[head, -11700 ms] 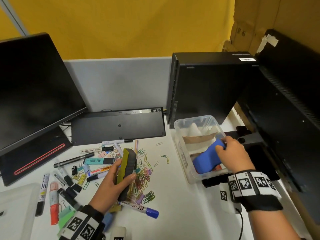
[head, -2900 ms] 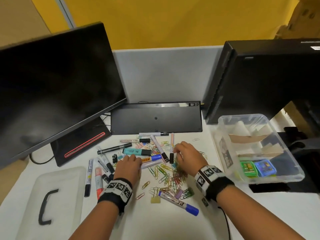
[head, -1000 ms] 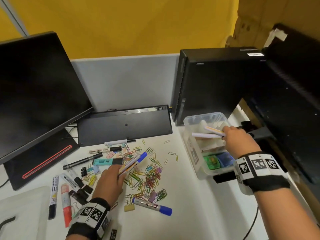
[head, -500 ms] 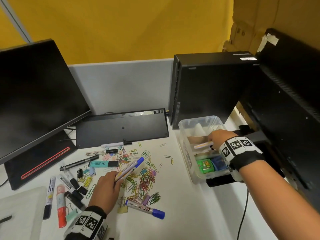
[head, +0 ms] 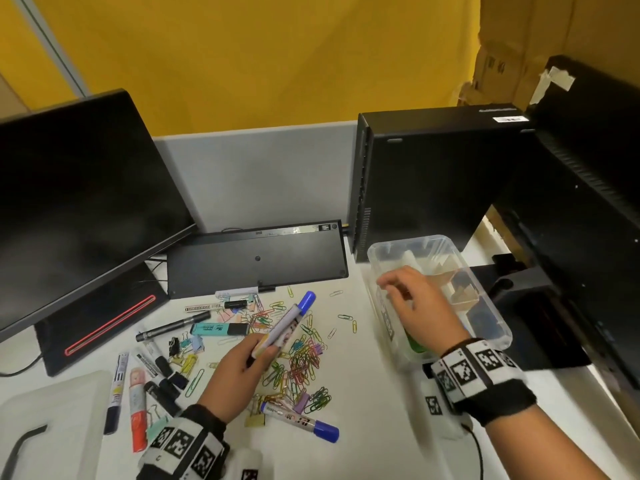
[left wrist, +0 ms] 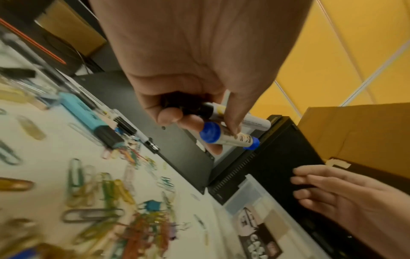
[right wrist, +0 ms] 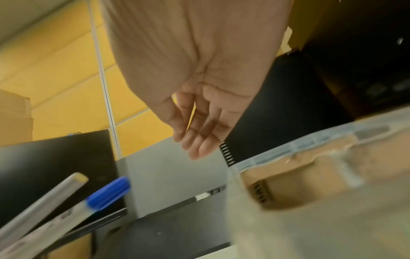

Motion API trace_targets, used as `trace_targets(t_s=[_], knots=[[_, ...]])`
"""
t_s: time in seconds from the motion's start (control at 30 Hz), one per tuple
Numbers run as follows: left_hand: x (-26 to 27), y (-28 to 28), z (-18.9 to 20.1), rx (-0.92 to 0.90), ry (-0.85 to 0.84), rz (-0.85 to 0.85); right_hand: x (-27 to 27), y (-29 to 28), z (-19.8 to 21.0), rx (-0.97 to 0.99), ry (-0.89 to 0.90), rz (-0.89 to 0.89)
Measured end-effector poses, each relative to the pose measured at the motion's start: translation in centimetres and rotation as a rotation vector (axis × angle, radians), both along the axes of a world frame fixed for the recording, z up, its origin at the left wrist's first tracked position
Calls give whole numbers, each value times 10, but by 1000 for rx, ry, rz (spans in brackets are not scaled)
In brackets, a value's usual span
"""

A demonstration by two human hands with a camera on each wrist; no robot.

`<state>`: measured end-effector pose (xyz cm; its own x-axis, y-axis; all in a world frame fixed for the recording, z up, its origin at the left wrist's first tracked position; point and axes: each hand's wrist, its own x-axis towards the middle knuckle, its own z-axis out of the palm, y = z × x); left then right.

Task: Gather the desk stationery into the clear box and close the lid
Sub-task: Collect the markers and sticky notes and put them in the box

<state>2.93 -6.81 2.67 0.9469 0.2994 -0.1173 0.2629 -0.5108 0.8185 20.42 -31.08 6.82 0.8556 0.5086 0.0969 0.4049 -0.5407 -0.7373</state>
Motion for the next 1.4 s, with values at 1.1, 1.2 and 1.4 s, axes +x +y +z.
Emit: trace_targets(t_s=[1.1,1.2,1.4], knots=[[30,-16,14,30,-99,-43,37,-55,-36,-665,-92,-661],[43,-29,24,94,-184,-61,28,-69,-50,-625,-144,-663],[97,-77,45,495,-203,-278,16,-77,-71,-537,-150,-650]])
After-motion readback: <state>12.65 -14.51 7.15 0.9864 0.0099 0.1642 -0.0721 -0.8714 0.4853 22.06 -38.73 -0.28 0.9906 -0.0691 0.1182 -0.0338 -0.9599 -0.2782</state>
